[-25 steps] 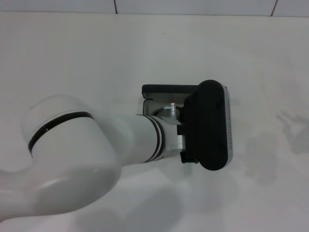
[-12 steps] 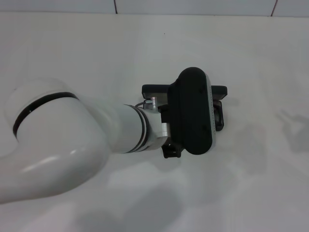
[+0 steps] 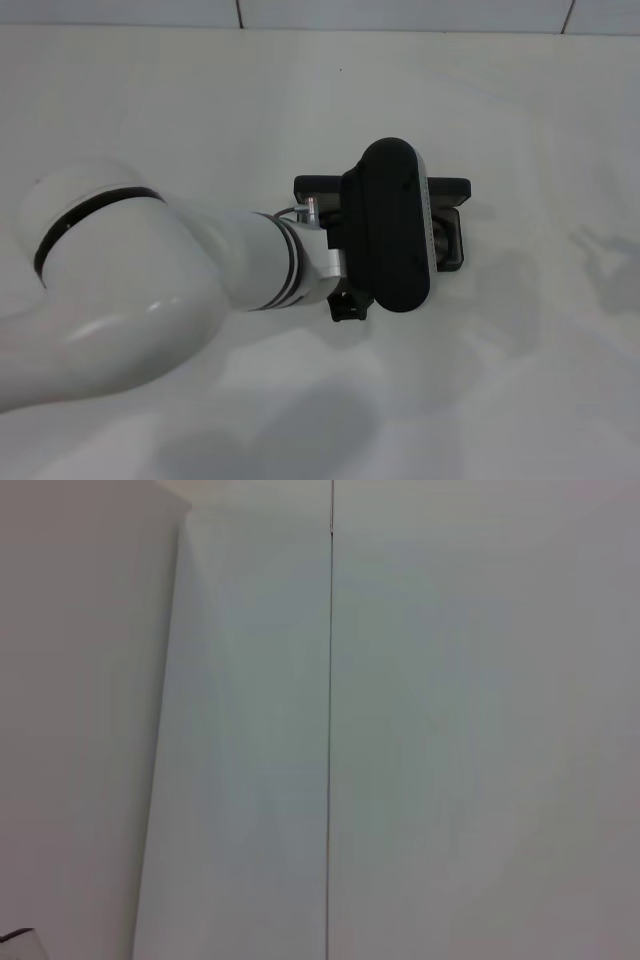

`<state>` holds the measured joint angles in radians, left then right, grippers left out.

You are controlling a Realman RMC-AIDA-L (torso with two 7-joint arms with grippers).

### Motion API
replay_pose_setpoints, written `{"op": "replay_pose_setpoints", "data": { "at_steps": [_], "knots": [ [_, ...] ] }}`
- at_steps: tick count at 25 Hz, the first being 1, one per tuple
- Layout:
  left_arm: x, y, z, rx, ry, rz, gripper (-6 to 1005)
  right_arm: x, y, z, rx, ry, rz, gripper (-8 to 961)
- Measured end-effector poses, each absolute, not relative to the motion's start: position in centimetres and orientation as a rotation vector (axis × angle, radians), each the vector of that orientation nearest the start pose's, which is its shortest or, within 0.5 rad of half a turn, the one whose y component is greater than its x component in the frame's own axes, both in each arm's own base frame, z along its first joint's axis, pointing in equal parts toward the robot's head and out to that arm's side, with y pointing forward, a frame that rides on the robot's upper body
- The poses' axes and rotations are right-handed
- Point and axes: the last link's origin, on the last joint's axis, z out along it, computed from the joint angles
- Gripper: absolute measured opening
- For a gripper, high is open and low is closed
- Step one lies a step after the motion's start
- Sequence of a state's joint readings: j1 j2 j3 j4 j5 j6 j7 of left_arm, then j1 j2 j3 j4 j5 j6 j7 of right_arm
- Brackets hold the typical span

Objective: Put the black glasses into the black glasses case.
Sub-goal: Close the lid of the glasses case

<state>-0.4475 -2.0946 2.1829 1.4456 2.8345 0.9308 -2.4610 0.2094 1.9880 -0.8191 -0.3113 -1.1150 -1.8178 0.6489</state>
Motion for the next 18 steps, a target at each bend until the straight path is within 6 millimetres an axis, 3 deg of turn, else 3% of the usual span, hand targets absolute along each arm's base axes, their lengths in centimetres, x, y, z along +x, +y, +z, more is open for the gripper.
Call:
{"op": "replay_pose_setpoints", "data": {
  "at_steps": [10, 18],
  "knots": [
    [-13.1, 29.6, -12.5, -2.640, 0.279, 0.489, 280, 32.2, 23.6, 6.3, -1.955, 0.173, 1.150, 92],
    [-10.7, 28.4, -11.0, -2.634, 0.290, 0.381, 279, 32.1, 23.8, 6.3, -1.956, 0.170, 1.150, 93]
  ]
}}
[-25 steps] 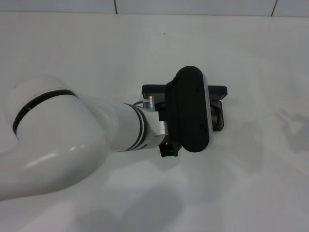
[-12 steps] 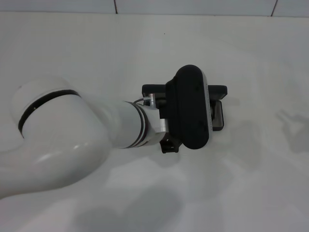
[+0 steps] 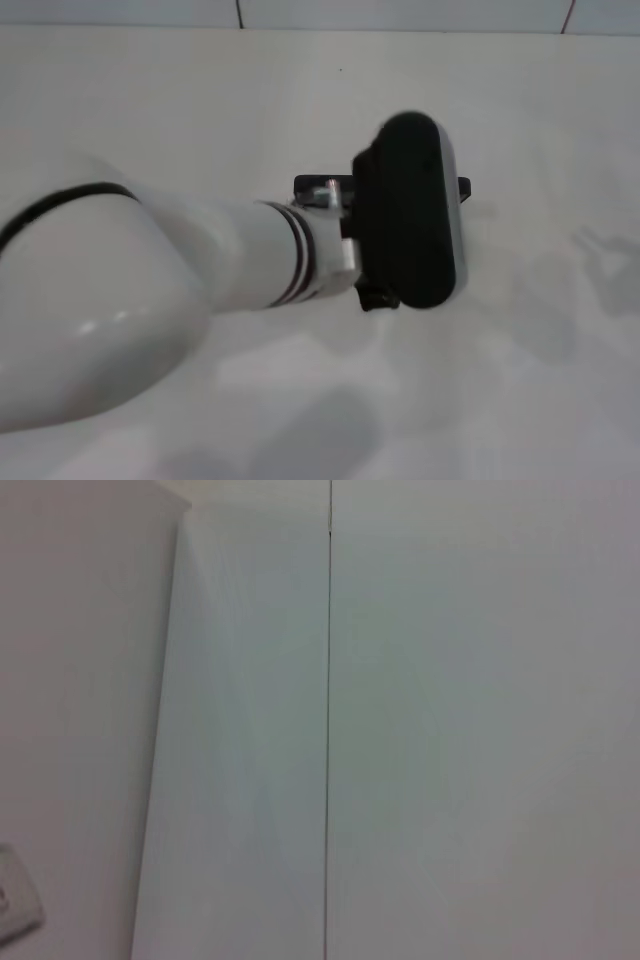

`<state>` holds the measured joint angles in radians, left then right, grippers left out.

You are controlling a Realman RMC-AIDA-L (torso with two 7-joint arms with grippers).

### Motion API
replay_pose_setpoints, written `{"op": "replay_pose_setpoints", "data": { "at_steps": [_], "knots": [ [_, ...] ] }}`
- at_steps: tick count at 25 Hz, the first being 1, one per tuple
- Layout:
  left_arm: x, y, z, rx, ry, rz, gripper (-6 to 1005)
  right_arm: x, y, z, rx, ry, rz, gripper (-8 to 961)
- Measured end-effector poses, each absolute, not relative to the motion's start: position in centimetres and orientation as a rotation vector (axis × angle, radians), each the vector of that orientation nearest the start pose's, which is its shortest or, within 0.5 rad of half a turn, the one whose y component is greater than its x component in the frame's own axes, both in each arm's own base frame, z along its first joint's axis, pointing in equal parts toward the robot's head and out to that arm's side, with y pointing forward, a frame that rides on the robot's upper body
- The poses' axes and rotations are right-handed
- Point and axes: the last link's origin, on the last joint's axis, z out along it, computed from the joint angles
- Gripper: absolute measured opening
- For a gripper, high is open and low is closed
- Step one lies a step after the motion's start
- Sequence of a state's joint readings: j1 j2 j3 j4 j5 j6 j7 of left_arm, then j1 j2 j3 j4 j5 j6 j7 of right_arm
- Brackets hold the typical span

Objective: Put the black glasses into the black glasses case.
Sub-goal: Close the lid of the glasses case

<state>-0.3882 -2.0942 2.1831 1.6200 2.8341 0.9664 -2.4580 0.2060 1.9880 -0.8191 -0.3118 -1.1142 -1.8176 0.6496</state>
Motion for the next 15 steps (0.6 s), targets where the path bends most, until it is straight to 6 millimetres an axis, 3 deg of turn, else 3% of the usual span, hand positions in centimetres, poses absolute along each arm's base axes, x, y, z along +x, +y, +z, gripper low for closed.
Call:
{"op": "replay_pose_setpoints", "data": {
  "at_steps": [6, 10, 15],
  "knots": [
    [-9.4, 29.6, -8.1, -2.569, 0.139, 0.181, 278, 31.7, 25.9, 7.1, -2.020, 0.265, 1.186, 100],
    [-8.0, 30.8, -5.5, -2.552, 0.001, -0.084, 278, 30.7, 28.2, 7.4, -2.203, 0.323, 1.140, 127],
    [-7.5, 32.1, -2.8, -2.566, -0.114, -0.419, 277, 28.4, 30.2, 7.5, -2.353, 0.251, 1.059, 161]
  ]
}}
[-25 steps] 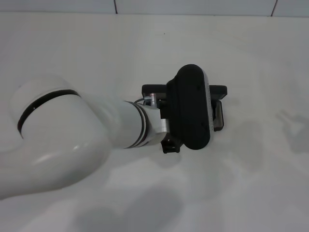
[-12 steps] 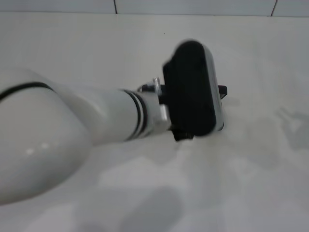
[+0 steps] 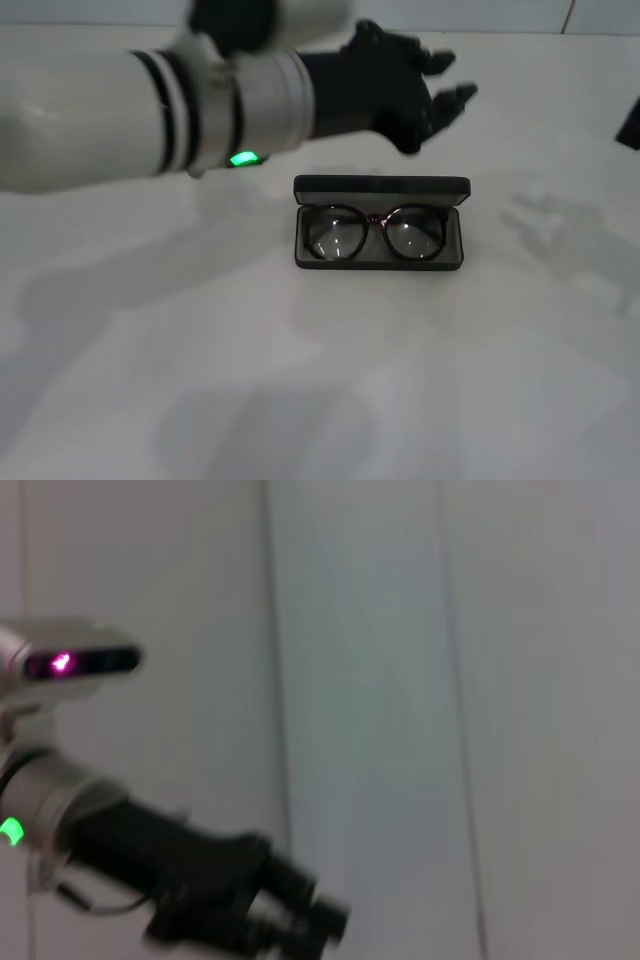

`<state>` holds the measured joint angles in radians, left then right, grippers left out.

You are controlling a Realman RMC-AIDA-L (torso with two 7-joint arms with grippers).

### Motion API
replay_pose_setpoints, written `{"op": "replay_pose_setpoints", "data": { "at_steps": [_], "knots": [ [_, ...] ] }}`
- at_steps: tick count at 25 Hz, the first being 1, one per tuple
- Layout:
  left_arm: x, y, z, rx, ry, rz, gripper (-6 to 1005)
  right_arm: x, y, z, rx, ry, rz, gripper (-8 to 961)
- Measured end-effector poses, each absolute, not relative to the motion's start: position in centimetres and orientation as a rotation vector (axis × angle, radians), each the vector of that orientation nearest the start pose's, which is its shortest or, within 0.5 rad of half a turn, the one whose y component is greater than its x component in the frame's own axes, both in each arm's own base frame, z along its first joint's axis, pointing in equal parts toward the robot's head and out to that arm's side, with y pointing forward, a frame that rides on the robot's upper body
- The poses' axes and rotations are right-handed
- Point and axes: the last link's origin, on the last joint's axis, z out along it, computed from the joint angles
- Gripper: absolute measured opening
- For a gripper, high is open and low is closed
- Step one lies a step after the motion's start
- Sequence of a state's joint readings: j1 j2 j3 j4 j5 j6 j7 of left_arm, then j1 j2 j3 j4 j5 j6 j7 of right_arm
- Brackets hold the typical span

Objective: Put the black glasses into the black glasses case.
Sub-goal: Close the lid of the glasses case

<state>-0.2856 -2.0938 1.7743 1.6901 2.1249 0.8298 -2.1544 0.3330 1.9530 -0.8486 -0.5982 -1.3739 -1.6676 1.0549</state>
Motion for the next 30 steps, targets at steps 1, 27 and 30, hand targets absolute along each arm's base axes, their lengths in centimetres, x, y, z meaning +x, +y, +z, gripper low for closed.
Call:
{"op": "replay_pose_setpoints", "data": {
  "at_steps": [1, 27, 30],
  "knots": [
    [-7.7, 32.3, -2.5, -2.570, -0.134, -0.468, 277, 28.1, 30.4, 7.4, -2.374, 0.241, 1.043, 168],
    [-15.6, 40.2, -6.0, -2.805, -0.457, -0.344, 251, 32.4, 24.9, 4.0, -2.299, 0.365, 1.004, 351],
    [-15.8, 40.1, -6.3, -2.812, -0.473, -0.337, 250, 32.2, 25.2, 3.9, -2.299, 0.349, 1.003, 351]
  ]
}}
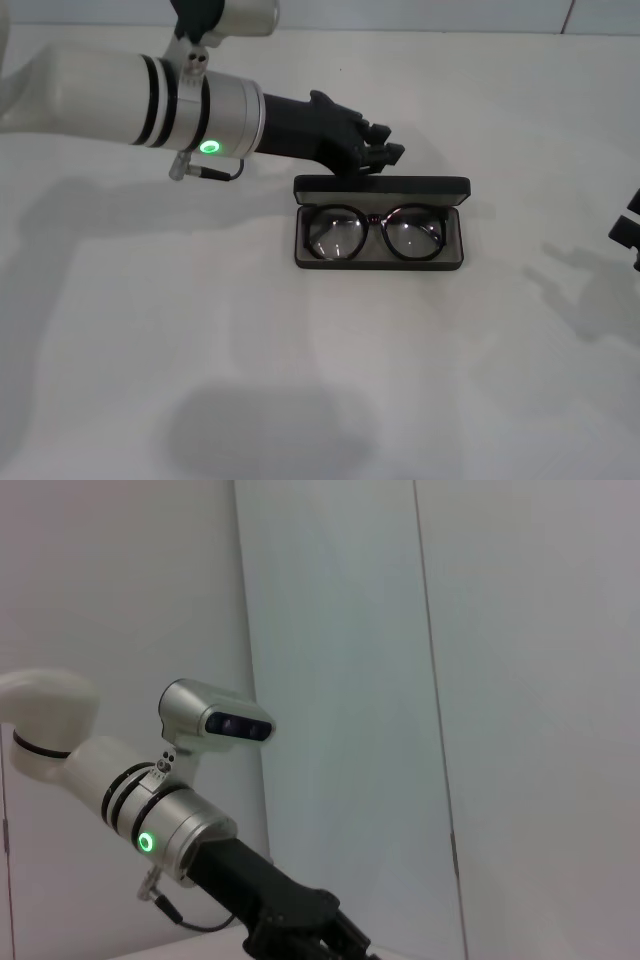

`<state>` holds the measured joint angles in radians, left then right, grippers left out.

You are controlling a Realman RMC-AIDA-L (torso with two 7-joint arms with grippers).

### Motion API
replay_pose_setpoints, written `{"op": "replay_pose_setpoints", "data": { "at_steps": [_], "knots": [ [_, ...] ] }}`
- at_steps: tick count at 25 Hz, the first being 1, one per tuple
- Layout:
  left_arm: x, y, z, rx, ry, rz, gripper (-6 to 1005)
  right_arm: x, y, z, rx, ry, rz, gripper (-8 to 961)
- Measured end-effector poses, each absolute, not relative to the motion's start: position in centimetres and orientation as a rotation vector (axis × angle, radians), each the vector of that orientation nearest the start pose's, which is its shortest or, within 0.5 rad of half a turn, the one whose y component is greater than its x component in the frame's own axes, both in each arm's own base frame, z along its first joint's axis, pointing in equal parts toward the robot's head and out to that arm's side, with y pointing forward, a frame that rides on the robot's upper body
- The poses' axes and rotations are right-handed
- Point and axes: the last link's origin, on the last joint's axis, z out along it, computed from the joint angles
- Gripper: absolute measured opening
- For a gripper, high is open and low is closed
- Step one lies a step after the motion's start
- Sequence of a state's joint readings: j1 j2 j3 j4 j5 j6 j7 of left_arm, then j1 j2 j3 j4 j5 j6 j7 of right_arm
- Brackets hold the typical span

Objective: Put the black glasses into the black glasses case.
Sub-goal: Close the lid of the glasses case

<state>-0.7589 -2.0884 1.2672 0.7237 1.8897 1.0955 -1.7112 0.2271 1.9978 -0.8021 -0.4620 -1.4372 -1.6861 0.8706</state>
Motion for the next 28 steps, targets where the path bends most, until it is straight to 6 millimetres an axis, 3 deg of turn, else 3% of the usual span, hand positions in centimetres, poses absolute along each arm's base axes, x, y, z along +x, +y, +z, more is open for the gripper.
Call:
{"op": "replay_pose_setpoints", "data": {
  "at_steps": [28],
  "knots": [
    [-16.9, 39.1, -7.9, -2.872, -0.548, -0.294, 243, 32.3, 25.6, 3.1, -2.291, 0.346, 0.978, 357]
  ]
}}
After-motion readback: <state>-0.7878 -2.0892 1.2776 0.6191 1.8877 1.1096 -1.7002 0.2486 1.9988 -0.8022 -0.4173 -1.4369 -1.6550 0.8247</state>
